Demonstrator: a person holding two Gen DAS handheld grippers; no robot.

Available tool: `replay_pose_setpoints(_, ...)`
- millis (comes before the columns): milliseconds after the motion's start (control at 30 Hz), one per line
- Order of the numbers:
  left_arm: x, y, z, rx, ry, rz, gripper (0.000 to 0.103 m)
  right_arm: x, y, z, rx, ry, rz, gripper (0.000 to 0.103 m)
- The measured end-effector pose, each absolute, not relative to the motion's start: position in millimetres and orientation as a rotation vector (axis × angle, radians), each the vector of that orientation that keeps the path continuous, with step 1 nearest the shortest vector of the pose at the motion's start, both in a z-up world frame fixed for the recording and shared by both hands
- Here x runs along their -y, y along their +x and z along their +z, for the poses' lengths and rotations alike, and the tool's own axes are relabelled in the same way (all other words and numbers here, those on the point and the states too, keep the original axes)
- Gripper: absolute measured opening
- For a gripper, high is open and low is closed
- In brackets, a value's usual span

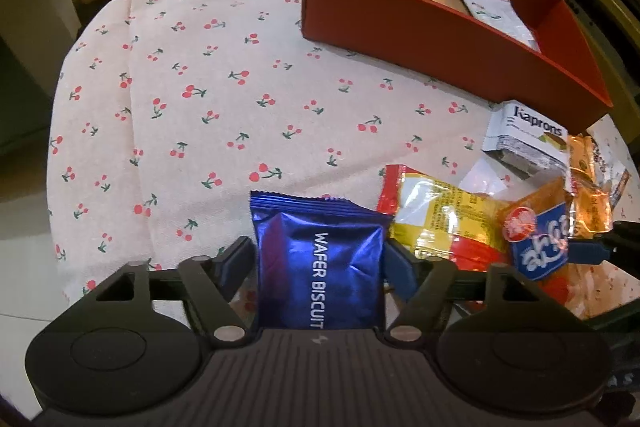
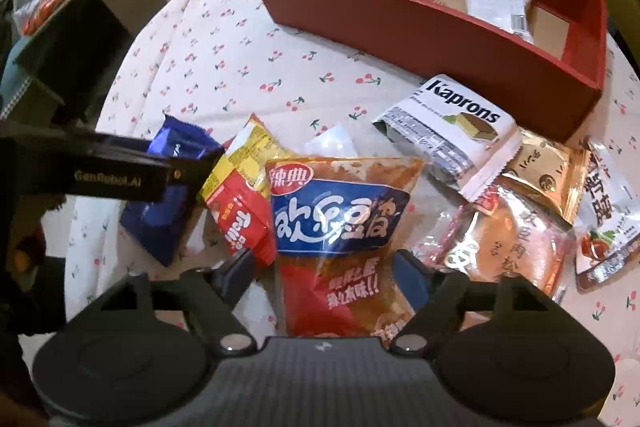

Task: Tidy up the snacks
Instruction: 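Lift the wafer biscuit and snack bag off the table toward the box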

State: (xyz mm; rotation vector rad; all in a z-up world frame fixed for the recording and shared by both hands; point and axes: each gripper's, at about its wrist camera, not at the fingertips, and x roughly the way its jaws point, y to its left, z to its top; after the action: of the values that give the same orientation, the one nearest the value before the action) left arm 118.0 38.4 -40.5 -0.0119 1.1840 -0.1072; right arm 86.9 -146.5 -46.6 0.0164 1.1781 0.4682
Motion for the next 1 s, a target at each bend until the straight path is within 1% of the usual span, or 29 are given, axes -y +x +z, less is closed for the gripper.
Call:
replay_pose_setpoints(67,-42.0,118.5,-41.6,-1.188,-0.027,-0.105,0.082,147.2,87.1,-42.6,-1.177,0.006,0.466,0.088)
replay_pose_setpoints(200,-41.9,117.7,-41.7,-1.187,-0.017,-0.11,0.082,156.9,85.9,-28.2,-1.109,-0.012,0.441,0.088)
replay_pose_setpoints(533,-40.7,118.9,-43.4,-1.188,-0.009,-0.107,0.085,139.7,86.0,-45.5,-1.162,-0.049,0.461,0.089)
replay_pose_setpoints(600,-42.1,119.5,-43.2,-1.19,-0.017,-0.104,0.084,140.0,86.0,-48.4,-1.163,-0.038,0.438,0.087)
replay_pose_setpoints(633,-42.2,119.4,-42.0,-1.188,-0.019,-0.105,0.078,141.6,84.4,-44.8,-1.149,-0.039,0.425,0.072)
replay_pose_setpoints(667,-41.7,118.8,-40.3,-1.185,-0.018,-0.109,0.069,143.6,83.7,-42.1,-1.141,-0.034,0.411,0.056)
replay_pose_setpoints(800,-35.7,115.2,-38.0,-1.181,0.018,-0.121,0.067,146.6,78.7,-36.0,-1.12,-0.039,0.389,0.05)
replay_pose_setpoints(867,-33.9,114.0,-35.9,-1.176,0.027,-0.123,0.066,147.3,74.9,-30.0,-1.099,-0.039,0.388,0.044)
replay_pose_setpoints(1000,-31.6,110.4,-29.7,-1.161,0.017,-0.134,0.065,151.8,73.5,-24.4,-1.076,-0.022,0.371,0.041)
